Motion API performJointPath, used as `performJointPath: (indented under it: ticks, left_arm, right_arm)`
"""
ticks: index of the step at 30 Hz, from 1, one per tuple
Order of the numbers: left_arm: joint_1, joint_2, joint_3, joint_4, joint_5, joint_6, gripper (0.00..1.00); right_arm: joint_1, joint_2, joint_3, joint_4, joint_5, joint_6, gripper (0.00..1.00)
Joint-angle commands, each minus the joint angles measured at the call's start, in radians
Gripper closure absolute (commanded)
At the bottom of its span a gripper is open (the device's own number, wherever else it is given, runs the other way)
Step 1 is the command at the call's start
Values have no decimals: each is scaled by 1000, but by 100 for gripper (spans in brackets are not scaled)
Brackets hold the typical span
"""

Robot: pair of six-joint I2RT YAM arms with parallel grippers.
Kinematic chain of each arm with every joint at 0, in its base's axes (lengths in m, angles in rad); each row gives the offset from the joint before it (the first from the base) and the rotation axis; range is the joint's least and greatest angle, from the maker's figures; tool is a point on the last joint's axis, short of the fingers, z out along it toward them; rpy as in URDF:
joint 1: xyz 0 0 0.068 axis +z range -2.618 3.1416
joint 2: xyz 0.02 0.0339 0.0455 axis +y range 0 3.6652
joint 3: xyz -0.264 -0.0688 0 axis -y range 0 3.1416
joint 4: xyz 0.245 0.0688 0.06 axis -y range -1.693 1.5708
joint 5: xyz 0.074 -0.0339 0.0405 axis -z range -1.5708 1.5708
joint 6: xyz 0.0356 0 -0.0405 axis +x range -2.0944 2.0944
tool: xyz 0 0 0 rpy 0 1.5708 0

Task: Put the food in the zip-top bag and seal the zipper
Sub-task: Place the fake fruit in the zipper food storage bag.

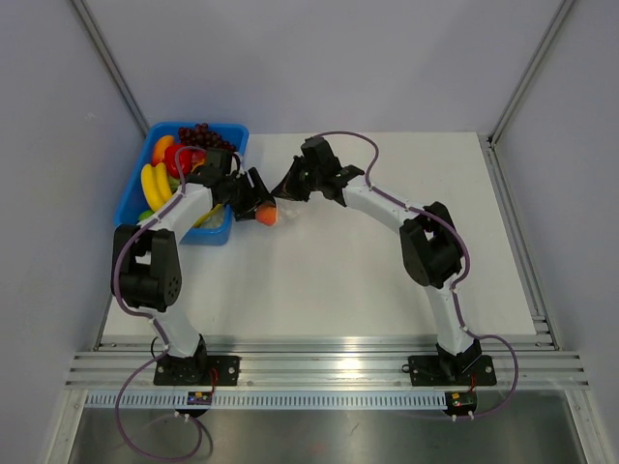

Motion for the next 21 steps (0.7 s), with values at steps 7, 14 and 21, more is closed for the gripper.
performJointPath:
  ticks: [7, 14, 21]
  left_arm:
    - [-9, -58, 21, 135, -67, -46, 80]
    - [-9, -91, -11, 164, -97, -20, 79]
    - [-16, -98, 8, 138, -97, 49, 78]
  right_arm:
    - [35, 25, 49, -54, -200, 32, 100]
    - [35, 45, 55, -72, -268, 59, 100]
    - [35, 73, 50, -25, -369, 150, 100]
